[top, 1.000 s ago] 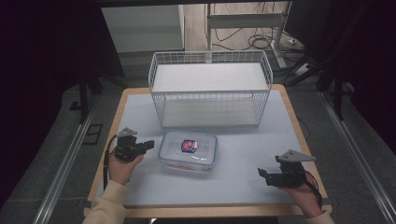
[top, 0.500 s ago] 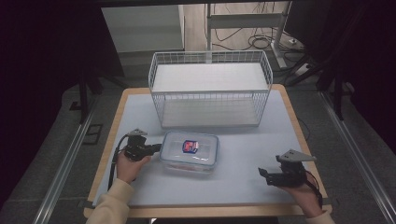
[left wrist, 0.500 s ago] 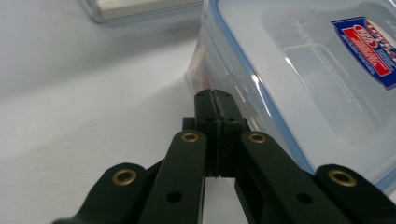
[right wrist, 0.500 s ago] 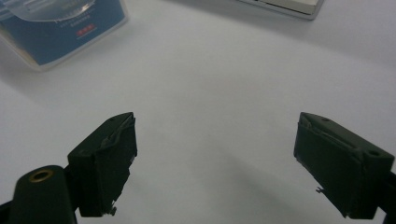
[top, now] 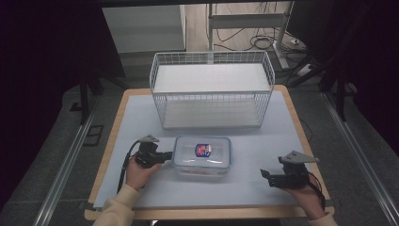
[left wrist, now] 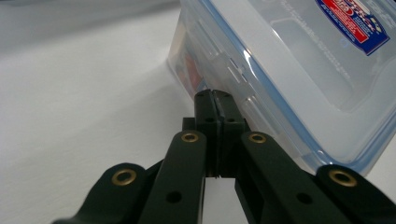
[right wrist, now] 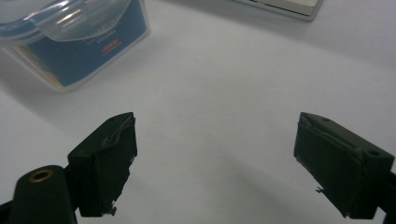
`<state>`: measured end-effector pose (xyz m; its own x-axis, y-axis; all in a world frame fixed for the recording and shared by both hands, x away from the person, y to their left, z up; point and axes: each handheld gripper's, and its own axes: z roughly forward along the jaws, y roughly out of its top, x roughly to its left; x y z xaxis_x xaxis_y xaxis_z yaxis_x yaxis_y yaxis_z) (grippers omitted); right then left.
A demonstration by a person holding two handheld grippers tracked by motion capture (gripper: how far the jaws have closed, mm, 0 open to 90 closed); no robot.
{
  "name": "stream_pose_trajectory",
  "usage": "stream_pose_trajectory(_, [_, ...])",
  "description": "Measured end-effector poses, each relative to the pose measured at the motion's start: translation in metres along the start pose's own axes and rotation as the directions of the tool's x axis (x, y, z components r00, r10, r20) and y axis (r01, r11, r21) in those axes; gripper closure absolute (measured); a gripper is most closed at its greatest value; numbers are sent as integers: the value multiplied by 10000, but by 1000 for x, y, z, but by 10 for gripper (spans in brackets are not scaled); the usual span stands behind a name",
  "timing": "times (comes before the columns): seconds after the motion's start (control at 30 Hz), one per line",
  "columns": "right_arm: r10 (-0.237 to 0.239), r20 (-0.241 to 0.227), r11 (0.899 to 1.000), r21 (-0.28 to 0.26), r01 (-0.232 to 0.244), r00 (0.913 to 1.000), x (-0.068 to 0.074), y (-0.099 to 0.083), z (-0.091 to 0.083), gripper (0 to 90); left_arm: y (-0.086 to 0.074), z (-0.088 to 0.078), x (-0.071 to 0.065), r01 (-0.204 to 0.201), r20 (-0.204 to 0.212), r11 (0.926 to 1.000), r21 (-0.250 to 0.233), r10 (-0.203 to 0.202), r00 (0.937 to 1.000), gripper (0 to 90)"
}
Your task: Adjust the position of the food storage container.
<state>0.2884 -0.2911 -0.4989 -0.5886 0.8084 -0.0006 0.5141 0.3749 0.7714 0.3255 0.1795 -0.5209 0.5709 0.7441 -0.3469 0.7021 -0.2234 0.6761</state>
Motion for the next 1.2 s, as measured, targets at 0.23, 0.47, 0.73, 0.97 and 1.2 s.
stream_pose_trajectory(0.23, [7,25,10000,62,-7,10000,-1,0,2,132,4,8,-8,2,92,10000,13,-2,10000,900])
stream_pose_trajectory(0.47, [-154,42,9993,-326,155,9999,2,1,-3,145,4,-1,-4,243,-256,9996,-174,-248,9994,900])
stream_pose_trajectory(0.73, [-151,-153,9990,-423,144,9998,2,2,-4,145,-10,-38,-7,376,-181,9940,-1022,-396,9990,861])
stream_pose_trajectory(0.97, [-235,-405,9982,-560,212,9989,4,2,-3,145,-9,-44,-9,737,29,9890,-1281,-740,9973,640])
stream_pose_trajectory(1.2, [-151,-858,9965,-832,80,9962,4,4,-4,145,-7,-45,-8,1299,424,9824,-1339,-1253,9912,300])
